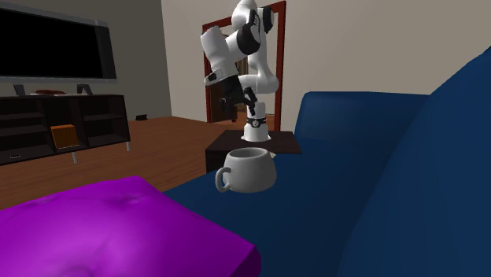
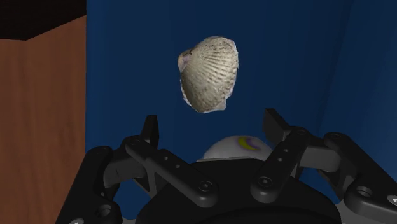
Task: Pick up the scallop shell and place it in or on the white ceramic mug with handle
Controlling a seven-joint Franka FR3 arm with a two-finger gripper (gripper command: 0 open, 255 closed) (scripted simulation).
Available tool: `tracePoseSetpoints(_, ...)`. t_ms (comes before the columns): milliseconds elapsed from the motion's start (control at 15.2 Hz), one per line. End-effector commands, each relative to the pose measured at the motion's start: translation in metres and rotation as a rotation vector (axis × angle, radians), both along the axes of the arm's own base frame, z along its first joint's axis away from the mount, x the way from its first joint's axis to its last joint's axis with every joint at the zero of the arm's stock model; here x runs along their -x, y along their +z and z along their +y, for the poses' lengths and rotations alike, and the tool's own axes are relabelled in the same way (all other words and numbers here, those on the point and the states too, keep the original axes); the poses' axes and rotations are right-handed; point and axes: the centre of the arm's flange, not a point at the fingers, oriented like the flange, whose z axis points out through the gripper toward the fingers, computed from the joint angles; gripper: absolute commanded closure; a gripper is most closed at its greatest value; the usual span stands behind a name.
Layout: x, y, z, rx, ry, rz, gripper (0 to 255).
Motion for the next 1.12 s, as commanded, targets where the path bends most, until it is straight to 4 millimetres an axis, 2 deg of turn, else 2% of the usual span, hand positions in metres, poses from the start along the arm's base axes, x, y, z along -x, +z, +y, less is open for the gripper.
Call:
tracePoseSetpoints(0, -0.011, -0.027, -0.004, -0.047, -0.032, 0.007, 0)
tracePoseSetpoints(132, -0.021, -0.047, -0.005, -0.083, -0.054, 0.013, 0)
tracePoseSetpoints(594, -0.021, -0.08, 0.011, -0.083, -0.054, 0.013, 0)
tracePoseSetpoints(1056, -0.021, -0.082, 0.013, -0.083, -0.054, 0.013, 0)
